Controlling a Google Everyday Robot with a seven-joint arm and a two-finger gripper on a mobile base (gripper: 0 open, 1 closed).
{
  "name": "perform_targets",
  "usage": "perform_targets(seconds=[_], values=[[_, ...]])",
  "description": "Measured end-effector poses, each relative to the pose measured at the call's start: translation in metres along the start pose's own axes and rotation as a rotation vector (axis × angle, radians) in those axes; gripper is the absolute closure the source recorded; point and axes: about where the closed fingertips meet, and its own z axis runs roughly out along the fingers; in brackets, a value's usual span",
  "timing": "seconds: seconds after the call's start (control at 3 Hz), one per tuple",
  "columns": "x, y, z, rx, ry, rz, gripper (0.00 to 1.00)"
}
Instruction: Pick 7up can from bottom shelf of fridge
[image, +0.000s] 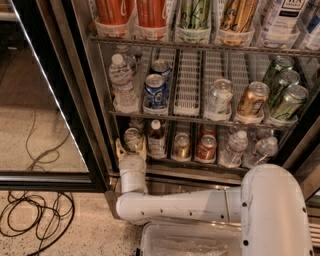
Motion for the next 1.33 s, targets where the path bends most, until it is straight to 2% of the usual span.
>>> perform_targets(seconds=[0.33, 0.67, 1.33], values=[[0.0013, -0.0009, -0.0002, 0.003, 0.003, 0.001, 0.32], [0.0015, -0.0007, -0.0003, 0.004, 0.004, 0.003, 0.51], [0.0015, -0.0007, -0.0002, 0.004, 0.004, 0.003, 0.97]])
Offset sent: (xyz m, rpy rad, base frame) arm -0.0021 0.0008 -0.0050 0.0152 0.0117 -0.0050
